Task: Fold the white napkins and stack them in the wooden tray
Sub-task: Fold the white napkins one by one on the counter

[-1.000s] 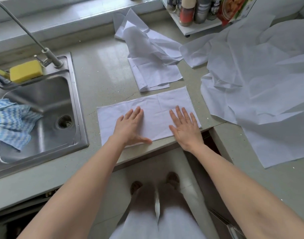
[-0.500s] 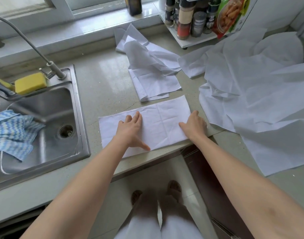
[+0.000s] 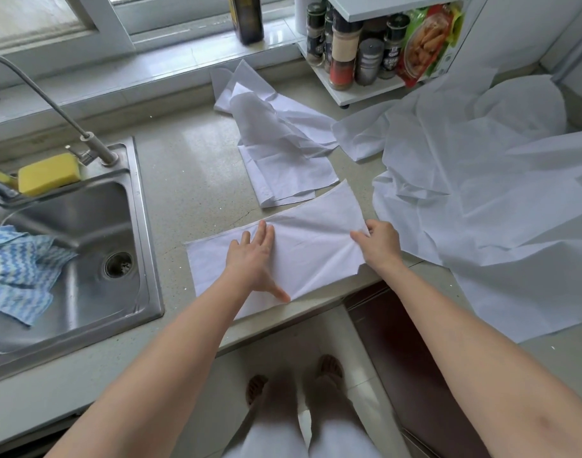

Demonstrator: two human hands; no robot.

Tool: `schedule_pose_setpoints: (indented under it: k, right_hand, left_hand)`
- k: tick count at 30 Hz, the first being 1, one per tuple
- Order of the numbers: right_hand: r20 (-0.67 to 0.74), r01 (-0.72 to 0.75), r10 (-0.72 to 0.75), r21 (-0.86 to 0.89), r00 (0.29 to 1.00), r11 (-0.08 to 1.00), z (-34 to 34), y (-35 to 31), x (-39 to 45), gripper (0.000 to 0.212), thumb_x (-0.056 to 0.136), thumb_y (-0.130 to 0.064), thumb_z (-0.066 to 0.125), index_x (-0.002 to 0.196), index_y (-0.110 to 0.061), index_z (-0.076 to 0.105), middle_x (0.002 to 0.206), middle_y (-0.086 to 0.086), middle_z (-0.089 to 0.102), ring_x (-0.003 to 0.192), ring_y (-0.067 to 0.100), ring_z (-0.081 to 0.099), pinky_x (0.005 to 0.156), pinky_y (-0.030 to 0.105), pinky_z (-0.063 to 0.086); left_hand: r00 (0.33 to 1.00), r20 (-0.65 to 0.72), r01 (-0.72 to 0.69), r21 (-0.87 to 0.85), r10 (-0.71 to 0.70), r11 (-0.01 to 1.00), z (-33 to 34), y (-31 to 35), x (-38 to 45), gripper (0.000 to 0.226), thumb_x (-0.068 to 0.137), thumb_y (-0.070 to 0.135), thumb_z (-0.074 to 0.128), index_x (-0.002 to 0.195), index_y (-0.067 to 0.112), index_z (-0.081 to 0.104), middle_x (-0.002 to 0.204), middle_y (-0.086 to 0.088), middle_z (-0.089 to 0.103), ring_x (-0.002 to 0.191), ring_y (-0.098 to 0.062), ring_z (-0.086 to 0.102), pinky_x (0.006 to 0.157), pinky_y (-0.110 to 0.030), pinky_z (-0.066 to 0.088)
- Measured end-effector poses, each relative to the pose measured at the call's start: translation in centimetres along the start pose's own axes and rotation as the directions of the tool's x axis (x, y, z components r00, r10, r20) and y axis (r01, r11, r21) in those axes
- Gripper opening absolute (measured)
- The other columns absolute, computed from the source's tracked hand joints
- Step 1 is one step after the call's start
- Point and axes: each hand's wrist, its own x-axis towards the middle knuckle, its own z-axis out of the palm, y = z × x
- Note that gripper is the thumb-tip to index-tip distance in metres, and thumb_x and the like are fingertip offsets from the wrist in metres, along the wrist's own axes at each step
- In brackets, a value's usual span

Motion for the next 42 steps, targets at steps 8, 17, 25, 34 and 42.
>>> schedule_pose_setpoints:
  k: [8,17,25,34,42]
  right_hand:
    - [-0.072,0.147,-0.144,0.039,0.987,0.988,-0.9,-5.4,-2.1,0.026,0.087,-0.019,0.061,0.072,0.002,0.058,0.063,0.011,0.055,0.06,0.019,0.045,0.053,0.031,0.029]
    - [0.131,0.292,-0.292,0.019,0.947,0.956,7.7,-12.4,-8.1,0.011,0.084,-0.014,0.061,0.076,-0.009,0.056,0.068,-0.002,0.056,0.065,0.016,0.052,0.056,0.027,0.037]
    - [0.281,0.284,-0.237,-0.14,0.93,0.948,15.5,-12.0,-10.9,0.002,0.088,-0.013,0.057,0.086,-0.012,0.058,0.083,0.006,0.065,0.077,0.022,0.06,0.065,0.029,0.046]
    - [0.155,0.428,-0.417,-0.049,0.896,0.902,18.3,-12.7,-11.6,0.018,0.09,-0.015,0.057,0.108,-0.015,0.057,0.072,-0.004,0.057,0.062,0.01,0.054,0.055,0.012,0.038]
    - [0.461,0.435,-0.263,-0.321,0.848,0.841,19.3,-11.9,-11.8,0.063,0.084,-0.007,0.05,0.144,-0.013,0.034,0.11,0.012,0.064,0.105,0.032,0.058,0.08,0.035,0.045]
  left_hand:
    - [0.995,-0.043,-0.095,-0.519,0.085,0.85,-0.4,-2.7,-0.9,0.125,0.063,0.06,0.079,0.154,0.022,0.003,0.161,0.003,0.003,0.144,-0.03,0.019,0.115,-0.044,0.025]
    - [0.973,-0.229,-0.089,-0.533,-0.042,0.841,4.7,-10.6,-8.1,0.028,0.091,0.025,0.062,0.118,0.017,0.065,0.128,0.003,0.058,0.113,-0.014,0.054,0.096,-0.028,0.043]
    - [0.921,-0.376,-0.199,-0.227,0.103,0.953,8.2,-11.5,-8.9,0.064,0.081,0.05,0.067,0.138,0.028,0.048,0.148,0.01,0.039,0.133,-0.014,0.037,0.112,-0.029,0.025]
    - [0.939,-0.342,-0.084,-0.305,-0.027,0.949,10.0,-12.9,-8.3,0.101,0.071,0.072,0.061,0.152,0.024,0.022,0.159,0.008,0.016,0.147,-0.017,0.008,0.12,-0.039,-0.006]
    - [0.927,-0.374,-0.119,-0.297,-0.001,0.948,10.4,-13.0,-7.8,0.103,0.069,0.074,0.06,0.151,0.024,0.024,0.157,0.007,0.021,0.146,-0.017,0.012,0.119,-0.039,-0.007]
